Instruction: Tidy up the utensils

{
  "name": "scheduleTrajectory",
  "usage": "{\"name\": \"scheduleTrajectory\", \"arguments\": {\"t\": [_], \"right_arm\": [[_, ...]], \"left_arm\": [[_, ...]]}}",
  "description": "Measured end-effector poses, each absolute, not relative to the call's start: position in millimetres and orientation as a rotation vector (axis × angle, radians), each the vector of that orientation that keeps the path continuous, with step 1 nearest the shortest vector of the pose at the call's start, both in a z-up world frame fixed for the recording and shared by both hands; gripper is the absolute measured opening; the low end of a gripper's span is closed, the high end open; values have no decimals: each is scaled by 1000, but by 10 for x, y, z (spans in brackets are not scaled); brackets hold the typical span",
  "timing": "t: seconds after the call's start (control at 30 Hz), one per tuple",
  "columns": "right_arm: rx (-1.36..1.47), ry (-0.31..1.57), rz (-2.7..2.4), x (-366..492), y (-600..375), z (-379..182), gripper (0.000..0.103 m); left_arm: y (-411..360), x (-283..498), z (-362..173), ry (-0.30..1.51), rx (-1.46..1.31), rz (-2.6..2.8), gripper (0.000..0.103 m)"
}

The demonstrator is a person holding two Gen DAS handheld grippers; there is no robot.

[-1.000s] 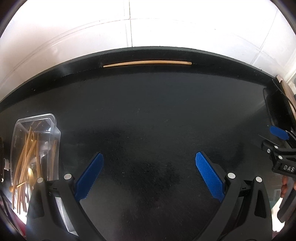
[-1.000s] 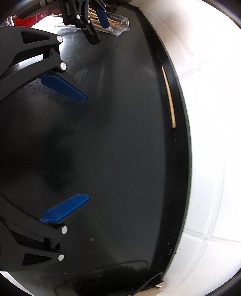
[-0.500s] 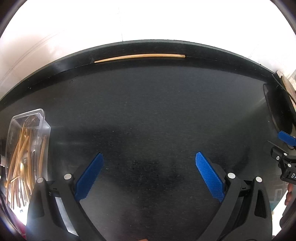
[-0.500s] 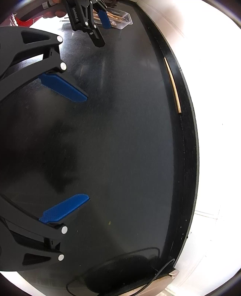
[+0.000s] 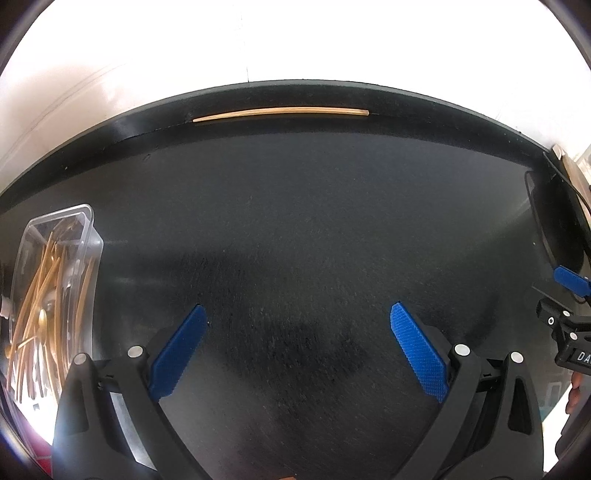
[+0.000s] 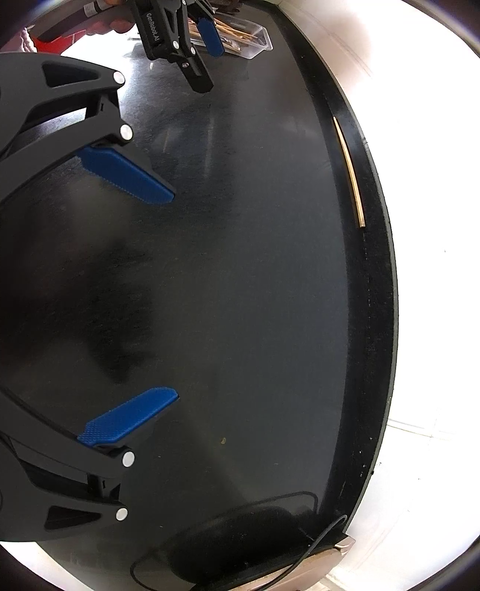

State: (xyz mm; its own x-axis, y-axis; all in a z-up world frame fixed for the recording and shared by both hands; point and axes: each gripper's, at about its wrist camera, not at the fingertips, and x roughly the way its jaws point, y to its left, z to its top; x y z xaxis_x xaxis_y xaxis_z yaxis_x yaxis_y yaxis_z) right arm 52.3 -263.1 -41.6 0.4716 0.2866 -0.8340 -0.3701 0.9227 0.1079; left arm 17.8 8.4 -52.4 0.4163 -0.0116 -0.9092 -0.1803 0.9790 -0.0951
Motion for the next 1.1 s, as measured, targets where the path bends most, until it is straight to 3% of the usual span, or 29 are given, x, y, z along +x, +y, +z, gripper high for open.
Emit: {"name": "scheduleTrajectory", "arguments": {"t": [1.1], "right_arm": [[-211,965,491,234,-2484,-372,96]], "left_arm": [[-284,42,-344,1129,-140,117,97]]}}
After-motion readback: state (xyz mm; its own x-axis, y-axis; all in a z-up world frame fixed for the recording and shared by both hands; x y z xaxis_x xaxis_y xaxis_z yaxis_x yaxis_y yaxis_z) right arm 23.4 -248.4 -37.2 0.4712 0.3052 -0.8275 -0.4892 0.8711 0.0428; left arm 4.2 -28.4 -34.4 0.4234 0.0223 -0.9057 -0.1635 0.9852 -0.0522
